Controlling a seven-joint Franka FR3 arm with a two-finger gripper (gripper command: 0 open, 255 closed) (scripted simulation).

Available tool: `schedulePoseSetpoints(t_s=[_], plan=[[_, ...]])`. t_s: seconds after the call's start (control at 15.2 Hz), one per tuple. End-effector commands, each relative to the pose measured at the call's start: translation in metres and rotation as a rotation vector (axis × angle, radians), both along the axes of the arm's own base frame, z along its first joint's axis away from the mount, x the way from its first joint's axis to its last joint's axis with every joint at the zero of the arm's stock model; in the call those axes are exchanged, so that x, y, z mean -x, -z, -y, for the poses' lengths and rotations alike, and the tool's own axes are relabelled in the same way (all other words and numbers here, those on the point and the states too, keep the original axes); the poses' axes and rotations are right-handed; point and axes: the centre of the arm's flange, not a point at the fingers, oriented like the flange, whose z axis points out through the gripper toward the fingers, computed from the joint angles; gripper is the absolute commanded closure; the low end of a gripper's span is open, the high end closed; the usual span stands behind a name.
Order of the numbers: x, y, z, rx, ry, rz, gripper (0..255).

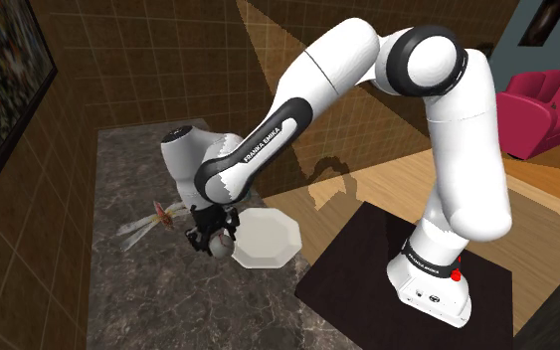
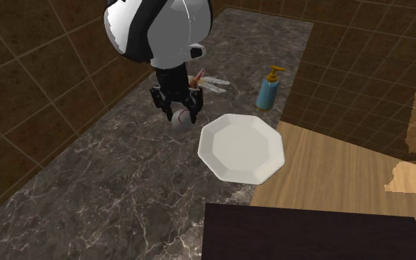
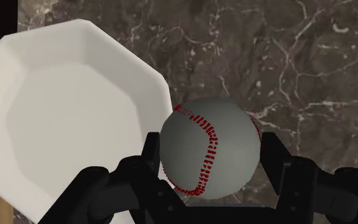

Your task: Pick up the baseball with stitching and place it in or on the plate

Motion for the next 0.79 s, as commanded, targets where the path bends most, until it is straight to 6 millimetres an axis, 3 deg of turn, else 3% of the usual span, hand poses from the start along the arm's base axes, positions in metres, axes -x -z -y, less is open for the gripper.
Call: schedulePoseSetpoints(t_s=[0.0,0.73], plan=[[0.0,-0.002,0.024,0.0,-0.001,0.0,255],[-0.001,-0.006,0.169,0.0,-0.001,0.0,255]])
